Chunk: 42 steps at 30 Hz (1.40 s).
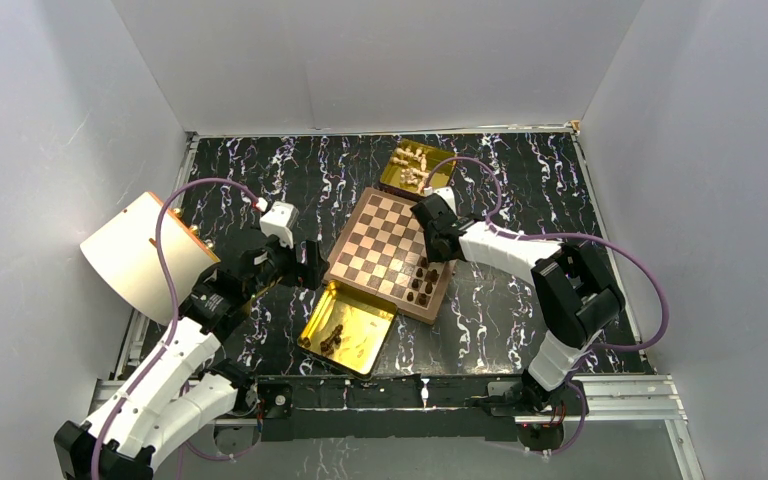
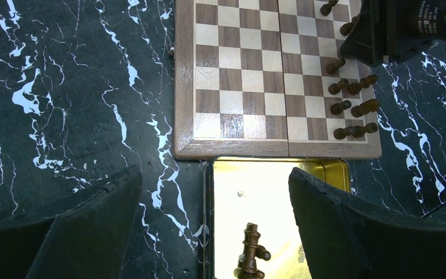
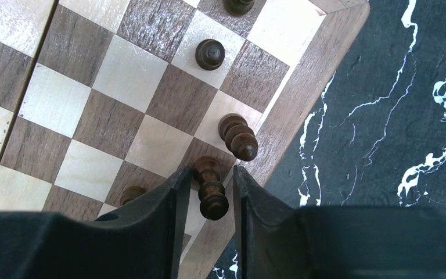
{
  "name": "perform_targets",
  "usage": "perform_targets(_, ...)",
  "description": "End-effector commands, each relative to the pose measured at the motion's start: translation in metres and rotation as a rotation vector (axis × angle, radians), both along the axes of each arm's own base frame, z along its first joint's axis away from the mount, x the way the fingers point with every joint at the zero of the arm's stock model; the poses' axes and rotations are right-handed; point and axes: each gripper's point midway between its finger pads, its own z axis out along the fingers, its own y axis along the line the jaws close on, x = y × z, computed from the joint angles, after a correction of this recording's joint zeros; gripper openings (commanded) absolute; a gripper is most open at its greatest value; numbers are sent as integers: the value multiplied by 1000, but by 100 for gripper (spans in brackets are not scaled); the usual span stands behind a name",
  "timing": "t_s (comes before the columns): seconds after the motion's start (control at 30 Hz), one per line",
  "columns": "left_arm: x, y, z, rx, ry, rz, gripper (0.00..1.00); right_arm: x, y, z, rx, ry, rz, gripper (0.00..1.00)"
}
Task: Set up the chess pieces on the board
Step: Place the chess piece on the chessboard, then pick up the chess piece from the storage box.
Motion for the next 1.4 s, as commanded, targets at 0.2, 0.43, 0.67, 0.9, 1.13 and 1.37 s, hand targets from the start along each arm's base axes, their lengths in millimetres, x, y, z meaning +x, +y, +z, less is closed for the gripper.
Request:
perform_targets(0.2, 1, 3, -15, 16, 166, 79, 89, 5, 8, 65, 117, -90, -14, 47)
perform_targets(0.43, -18, -18, -6, 68, 418, -58, 82, -9, 12, 95, 215, -121, 15, 51)
perform_targets(0.67, -39, -16, -25, 145, 628, -45, 47, -20, 8, 133, 286, -198, 56, 50)
perform_targets(0.9, -66, -25, -51, 248, 686, 5, 35, -34, 5, 167, 403, -309, 94, 49)
perform_targets(1.13, -80, -40, -80, 346, 714, 8, 29, -45, -4, 181, 462, -396, 98, 47)
perform_targets(1.37, -87, -50, -105, 368, 728, 7, 26, -52, -14, 181, 467, -440, 94, 47)
